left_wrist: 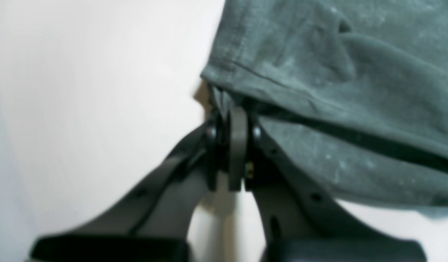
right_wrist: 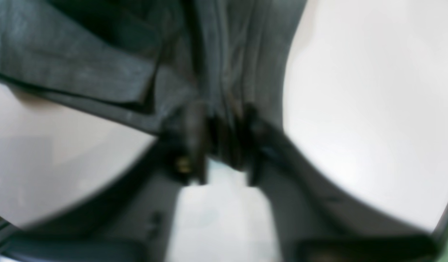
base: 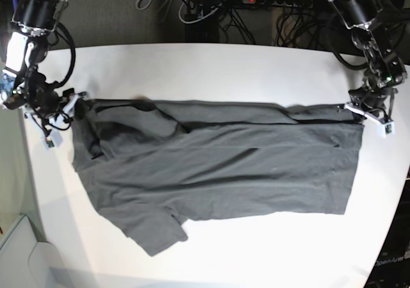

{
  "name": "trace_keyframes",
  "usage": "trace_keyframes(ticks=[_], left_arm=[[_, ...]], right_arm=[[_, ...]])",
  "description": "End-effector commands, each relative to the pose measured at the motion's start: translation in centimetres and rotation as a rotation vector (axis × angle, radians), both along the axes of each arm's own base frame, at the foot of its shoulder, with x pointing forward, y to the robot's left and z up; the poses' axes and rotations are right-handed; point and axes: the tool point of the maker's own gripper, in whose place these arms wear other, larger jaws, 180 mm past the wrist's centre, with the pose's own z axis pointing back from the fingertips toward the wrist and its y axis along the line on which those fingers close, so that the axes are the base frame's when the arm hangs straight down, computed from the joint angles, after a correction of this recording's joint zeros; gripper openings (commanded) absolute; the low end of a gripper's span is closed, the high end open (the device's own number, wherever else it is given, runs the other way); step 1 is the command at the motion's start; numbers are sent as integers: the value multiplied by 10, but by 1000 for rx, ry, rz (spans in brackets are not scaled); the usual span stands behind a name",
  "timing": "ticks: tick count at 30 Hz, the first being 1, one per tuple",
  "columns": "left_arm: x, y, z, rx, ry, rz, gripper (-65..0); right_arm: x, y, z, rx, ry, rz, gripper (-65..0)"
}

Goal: Layout the t-shirt on the table in an organized manner, then fold the t-shirt properly
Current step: 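Lower the folded edge onto the shirt and open both grippers, then hold the folded edge corners with both grippers and pull them apart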

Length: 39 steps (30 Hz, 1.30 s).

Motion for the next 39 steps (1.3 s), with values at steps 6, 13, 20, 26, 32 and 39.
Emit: trace_keyframes(ticks=[6,13,20,26,32,39], left_arm=[[7,15,17,42,-36,5,-639],[3,16,25,71,-45,-7,-640],[-9,15,38,124,-53,-32,-640],[-30,15,30,133,31,-43,-640],[-42,15,26,142,55,-50,-639],[-61,21,17,160,110,-60,-637]], right_arm=[[2,-12,10,-27,-27,3,-650],[-18,-29,4,-74,18,8,-650],[-27,-44,4,-114,43,13,-650],[-46,-53,-2,-139,88,17,-650],[-63,-46,-2,-157,99,49,-650],[-67,-39,4,-175,82,74,-650]])
